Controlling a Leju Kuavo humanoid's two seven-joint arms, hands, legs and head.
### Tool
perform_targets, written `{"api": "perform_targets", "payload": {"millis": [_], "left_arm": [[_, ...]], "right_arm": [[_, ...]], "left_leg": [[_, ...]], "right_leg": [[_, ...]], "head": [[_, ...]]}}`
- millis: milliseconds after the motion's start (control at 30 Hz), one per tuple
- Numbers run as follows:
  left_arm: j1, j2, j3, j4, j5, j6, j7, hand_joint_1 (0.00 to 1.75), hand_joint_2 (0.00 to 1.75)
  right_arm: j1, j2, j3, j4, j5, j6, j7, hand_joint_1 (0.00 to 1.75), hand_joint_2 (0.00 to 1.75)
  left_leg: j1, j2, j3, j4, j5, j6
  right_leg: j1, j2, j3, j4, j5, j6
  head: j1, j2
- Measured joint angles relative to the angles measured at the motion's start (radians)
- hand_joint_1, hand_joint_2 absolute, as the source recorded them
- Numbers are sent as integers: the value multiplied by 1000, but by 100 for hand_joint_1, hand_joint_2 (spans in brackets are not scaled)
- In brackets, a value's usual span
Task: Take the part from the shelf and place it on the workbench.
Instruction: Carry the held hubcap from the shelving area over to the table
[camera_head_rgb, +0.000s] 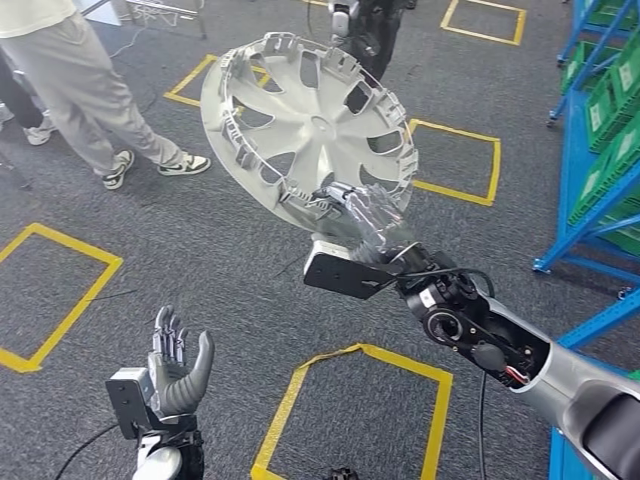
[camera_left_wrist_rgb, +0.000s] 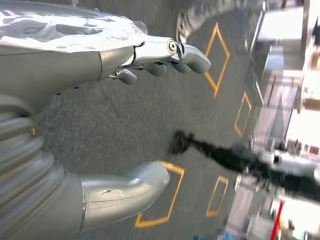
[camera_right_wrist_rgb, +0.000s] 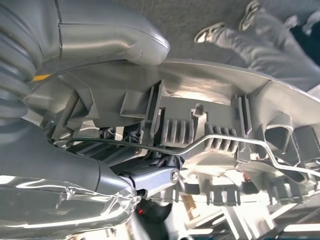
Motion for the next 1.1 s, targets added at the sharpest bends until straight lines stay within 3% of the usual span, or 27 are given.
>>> {"api": "perform_targets", "payload": {"millis": [33, 100, 167, 233, 267, 300, 367, 433, 467, 500, 533, 600, 667, 733, 800, 833, 900, 933, 967, 1000, 1033, 1100], "left_arm": [[2, 0, 0, 0, 0, 1, 0, 0, 175], [3, 0, 0, 0, 1, 6, 0, 0, 175], [5, 0, 0, -1, 1, 9, 0, 0, 175], [9, 1, 0, -2, 0, 11, 0, 0, 175], [11, 2, 0, -2, 0, 12, 0, 0, 175], [12, 3, 0, -3, 0, 14, 0, 0, 175], [11, 5, 0, -5, 0, 18, 0, 0, 175], [13, 7, 0, -6, 0, 19, 0, 0, 175], [14, 7, 0, -7, 0, 20, 0, 0, 175], [14, 8, 0, -7, 0, 20, 0, 0, 175], [14, 8, 0, -7, 0, 20, 0, 0, 175], [13, 9, 0, -8, 0, 20, 0, 0, 175], [12, 9, 0, -10, 0, 20, 0, 0, 175], [13, 10, 0, -12, 0, 20, 0, 0, 175], [14, 11, 0, -15, 0, 20, 0, 0, 175], [13, 10, 0, -16, 0, 20, 0, 0, 175], [11, 9, 0, -18, 0, 20, -1, 0, 175], [12, 8, 0, -18, 0, 20, 0, 0, 175], [13, 7, 0, -18, 0, 20, 0, 0, 175], [14, 7, 0, -18, 0, 20, 0, 0, 175], [14, 7, 0, -18, 0, 20, 0, 0, 175], [14, 7, 0, -18, 0, 20, 0, 0, 175]], "right_arm": [[1, -2, 0, 0, -2, 2, 1, 175, 175], [1, -4, 0, -2, -5, 5, 0, 175, 175], [0, -6, 0, -5, -5, 6, -3, 175, 175], [-2, -6, 0, -7, -5, 7, -5, 175, 175], [-2, -5, 0, -8, -6, 8, -6, 175, 175], [-3, -5, 0, -8, -6, 8, -5, 175, 175], [-3, -6, -2, -8, -6, 9, -5, 175, 175], [-3, -7, -3, -8, -6, 11, -6, 175, 175], [-2, -7, -3, -8, -6, 12, -7, 175, 175], [-2, -7, -2, -8, -6, 13, -8, 175, 175], [-2, -7, -2, -8, -6, 14, -8, 175, 175], [-2, -7, -3, -9, -6, 14, -8, 175, 175], [-4, -7, -4, -10, -6, 14, -8, 175, 175], [-6, -7, -4, -12, -6, 14, -9, 175, 175], [-7, -7, -4, -14, -6, 14, -9, 175, 175], [-7, -7, -5, -16, -6, 14, -9, 175, 175], [-7, -8, -5, -17, -6, 14, -10, 175, 175], [-7, -9, -5, -17, -6, 14, -10, 175, 175], [-6, -10, -5, -17, -6, 14, -10, 175, 175], [-5, -10, -5, -17, -6, 14, -10, 175, 175], [-5, -10, -5, -17, -6, 14, -9, 175, 175], [-5, -10, -5, -17, -6, 14, -9, 175, 175]], "left_leg": [[0, -17, 2, 2, -1, -1], [1, -48, 0, 9, -5, -6], [3, -72, -10, 14, -4, -15], [6, -95, -17, 11, 1, -27], [4, -82, -21, 14, -2, -32], [0, -52, -30, 33, -15, -37], [-3, 29, -80, 137, -73, -44], [2, 58, -149, 278, -128, -51], [4, 61, -168, 313, -133, -54], [6, 63, -165, 305, -119, -55], [7, 70, -139, 253, -89, -56], [2, 107, -57, 98, -27, -51], [-6, 129, -14, 13, -5, -39], [-9, 109, -13, 7, -9, -26], [-6, 85, -6, 0, -7, -14], [-2, 73, -1, -4, -6, -8], [0, 50, 4, -6, -6, 0], [0, 36, 5, -5, -7, 2], [0, 21, 6, -4, -8, 3], [-1, 5, 7, -3, -9, 3], [-1, -11, 9, -1, -10, 2], [0, -42, 11, 5, -15, -3]], "right_leg": [[-1, 6, 21, -57, 40, -3], [-7, 51, 79, -205, 113, -8], [-10, 86, 108, -277, 131, -10], [-9, 70, 115, -286, 128, -16], [-10, 57, 118, -290, 129, -21], [-11, 42, 122, -295, 132, -27], [-10, 13, 125, -301, 134, -35], [-8, -17, 125, -301, 132, -39], [-8, -31, 126, -301, 130, -39], [-8, -45, 128, -301, 128, -38], [-9, -59, 131, -301, 126, -35], [-6, -83, 138, -300, 119, -27], [0, -103, 145, -300, 112, -17], [2, -122, 152, -303, 107, -7], [-3, -103, 153, -286, 87, 2], [-5, -77, 138, -247, 64, 5], [-5, -22, 72, -110, -1, 6], [-4, -10, 34, -38, -25, 6], [-3, -5, 6, 6, -32, 6], [-2, -2, -3, 11, -17, 4], [-2, 1, 7, -27, 16, 1], [-4, 36, 63, -171, 99, -6]], "head": [[3, 0], [8, 0], [7, 0], [5, 0], [2, 0], [-5, 0], [-20, 0], [-31, 0], [-35, 0], [-40, 0], [-44, 0], [-49, 0], [-46, 0], [-40, 0], [-37, 0], [-34, 0], [-21, 0], [-15, 0], [-10, 0], [-7, 0], [-4, 0], [3, 0]]}}
